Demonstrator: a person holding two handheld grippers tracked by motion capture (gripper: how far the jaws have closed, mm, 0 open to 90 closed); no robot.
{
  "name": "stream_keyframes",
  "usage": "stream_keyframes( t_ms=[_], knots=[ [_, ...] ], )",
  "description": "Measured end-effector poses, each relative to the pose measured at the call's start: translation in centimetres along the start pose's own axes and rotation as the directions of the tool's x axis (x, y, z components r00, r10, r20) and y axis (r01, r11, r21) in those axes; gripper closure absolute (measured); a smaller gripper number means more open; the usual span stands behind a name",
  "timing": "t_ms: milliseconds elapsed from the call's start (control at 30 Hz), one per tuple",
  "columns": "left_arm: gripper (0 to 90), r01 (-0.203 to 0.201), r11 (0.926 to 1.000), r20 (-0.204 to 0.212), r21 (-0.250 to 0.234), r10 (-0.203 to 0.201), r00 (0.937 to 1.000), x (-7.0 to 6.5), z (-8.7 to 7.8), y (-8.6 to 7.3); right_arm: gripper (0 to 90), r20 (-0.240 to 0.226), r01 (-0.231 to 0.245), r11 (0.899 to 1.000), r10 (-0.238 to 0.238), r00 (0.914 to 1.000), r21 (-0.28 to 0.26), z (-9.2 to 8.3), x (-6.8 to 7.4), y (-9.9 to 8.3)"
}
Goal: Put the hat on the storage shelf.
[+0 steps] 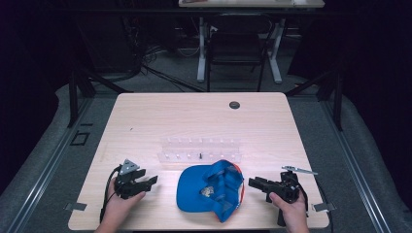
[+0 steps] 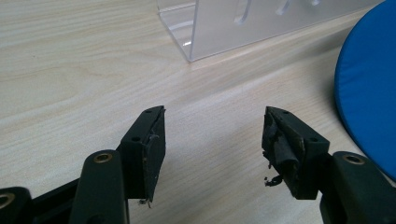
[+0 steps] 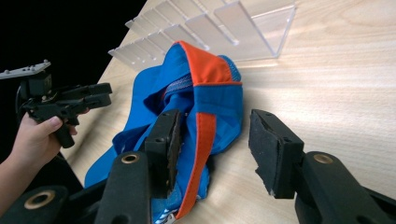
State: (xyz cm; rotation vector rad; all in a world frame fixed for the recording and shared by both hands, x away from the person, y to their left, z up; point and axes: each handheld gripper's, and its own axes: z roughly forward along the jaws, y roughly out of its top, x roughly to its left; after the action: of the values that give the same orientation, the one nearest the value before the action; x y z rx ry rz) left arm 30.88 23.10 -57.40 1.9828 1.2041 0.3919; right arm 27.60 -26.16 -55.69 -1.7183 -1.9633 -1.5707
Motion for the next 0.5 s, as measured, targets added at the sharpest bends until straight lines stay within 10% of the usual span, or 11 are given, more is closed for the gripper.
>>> stream_keyframes(
  t_ms=[500],
  knots=[
    [40.1,0.005,1.0000,-0.002,-0.005,-0.005,1.0000,0.08,-0.11,-0.09,51.5,-0.005,-0.031,0.999,0.031,0.9995,0.018,0.14,0.26,0.08]
  ],
)
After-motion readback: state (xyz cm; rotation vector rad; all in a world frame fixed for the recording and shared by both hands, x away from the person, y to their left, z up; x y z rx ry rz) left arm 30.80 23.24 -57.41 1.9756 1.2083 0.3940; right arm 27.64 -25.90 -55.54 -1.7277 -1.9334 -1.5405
